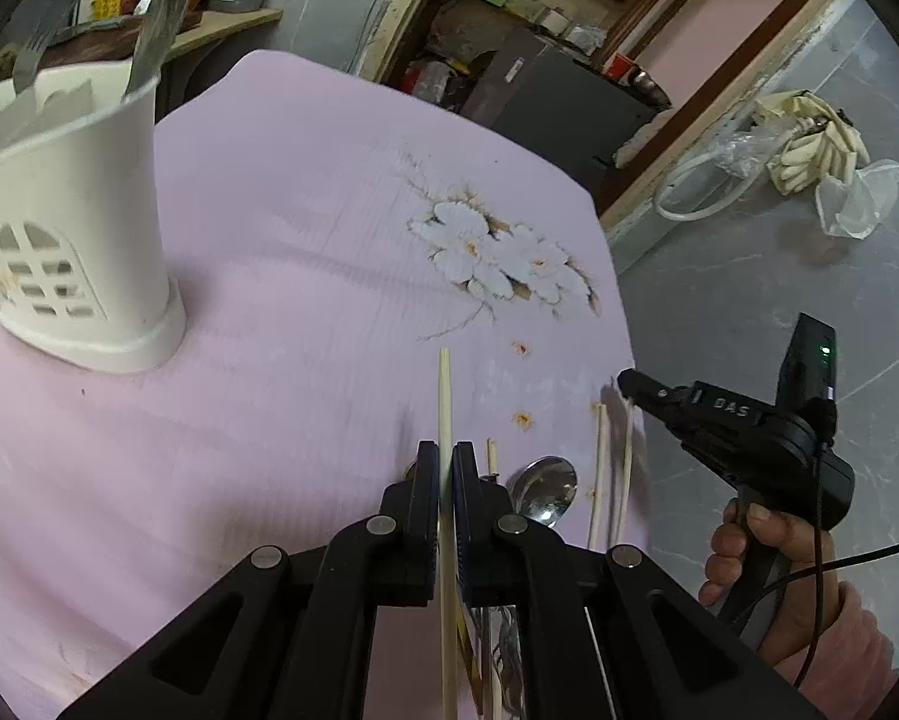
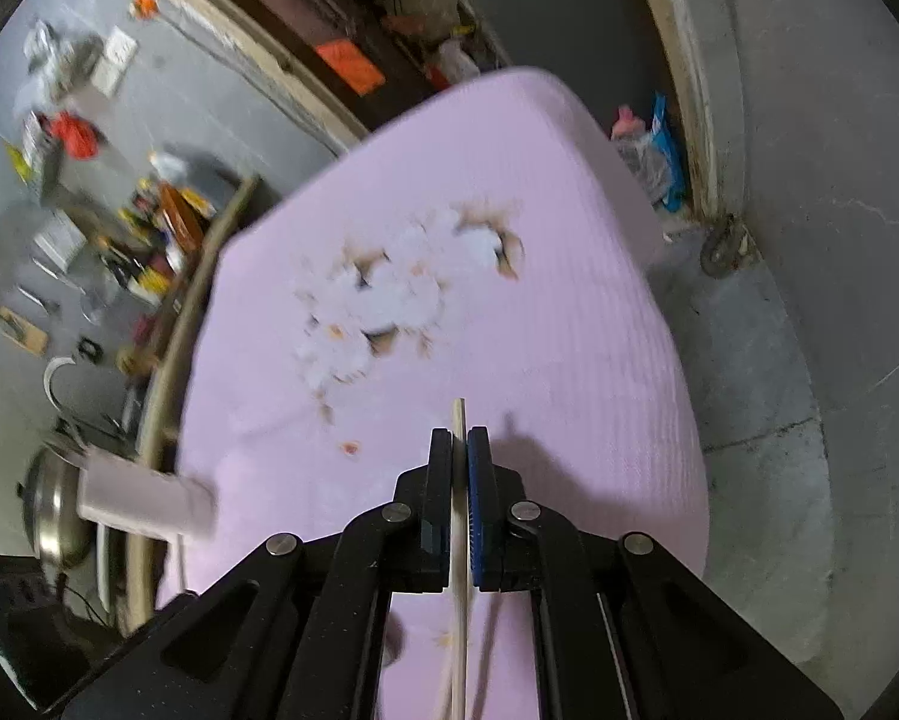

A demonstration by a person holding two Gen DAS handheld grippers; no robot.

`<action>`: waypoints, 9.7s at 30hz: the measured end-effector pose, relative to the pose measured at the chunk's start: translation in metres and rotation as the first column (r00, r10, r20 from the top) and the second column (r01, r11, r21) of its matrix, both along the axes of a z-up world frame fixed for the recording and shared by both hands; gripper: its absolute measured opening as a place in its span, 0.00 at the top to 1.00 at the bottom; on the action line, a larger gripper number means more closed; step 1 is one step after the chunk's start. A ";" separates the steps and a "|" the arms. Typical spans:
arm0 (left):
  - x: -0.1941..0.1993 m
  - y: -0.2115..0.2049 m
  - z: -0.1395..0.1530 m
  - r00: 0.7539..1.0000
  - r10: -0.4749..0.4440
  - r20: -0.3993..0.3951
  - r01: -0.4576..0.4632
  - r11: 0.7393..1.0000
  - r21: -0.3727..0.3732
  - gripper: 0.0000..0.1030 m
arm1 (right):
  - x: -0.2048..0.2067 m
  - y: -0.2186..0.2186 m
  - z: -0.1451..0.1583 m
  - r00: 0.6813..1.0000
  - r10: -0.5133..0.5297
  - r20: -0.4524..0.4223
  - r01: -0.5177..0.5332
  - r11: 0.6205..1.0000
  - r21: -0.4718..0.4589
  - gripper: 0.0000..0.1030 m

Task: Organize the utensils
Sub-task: 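Carry the chopstick in the left tool to the holder while the right tool carries its chopstick, then open the left tool to drop the chopstick in the holder while the right tool releases its chopstick, then move both tools back to the remaining utensils, then grasp the gold spoon with the left tool while the right tool grasps a chopstick, then carry the gold spoon in the left tool to the holder while the right tool carries the chopstick, then open the left tool to drop the gold spoon in the holder while the right tool releases the chopstick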

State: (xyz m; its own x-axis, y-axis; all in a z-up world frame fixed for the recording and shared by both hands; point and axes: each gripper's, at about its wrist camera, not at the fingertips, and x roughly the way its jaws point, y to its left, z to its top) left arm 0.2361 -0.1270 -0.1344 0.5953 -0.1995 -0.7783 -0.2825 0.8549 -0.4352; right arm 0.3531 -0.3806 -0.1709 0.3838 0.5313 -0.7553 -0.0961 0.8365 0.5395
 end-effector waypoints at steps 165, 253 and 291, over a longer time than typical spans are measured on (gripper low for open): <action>0.020 -0.027 -0.046 0.978 -0.209 -0.007 0.208 0.967 0.151 0.91 | -0.026 0.020 -0.018 0.979 0.185 0.080 -0.164 0.963 -0.216 0.91; -0.027 0.248 0.107 0.911 0.015 0.412 -0.250 0.814 0.524 0.97 | -0.061 0.289 0.153 0.719 0.109 0.686 -0.179 0.983 0.031 0.96; -0.065 0.199 0.127 0.875 -0.037 0.482 -0.141 0.935 0.327 0.09 | -0.138 0.166 0.200 0.707 -0.045 0.706 0.091 0.995 -0.028 0.07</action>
State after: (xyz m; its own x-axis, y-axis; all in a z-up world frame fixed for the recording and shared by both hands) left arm 0.1715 0.0720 -0.0077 0.9092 0.0671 -0.4110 -0.1662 0.9634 -0.2103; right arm 0.2147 -0.2145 0.0293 0.8496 0.4480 -0.2784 -0.3701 0.8824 0.2906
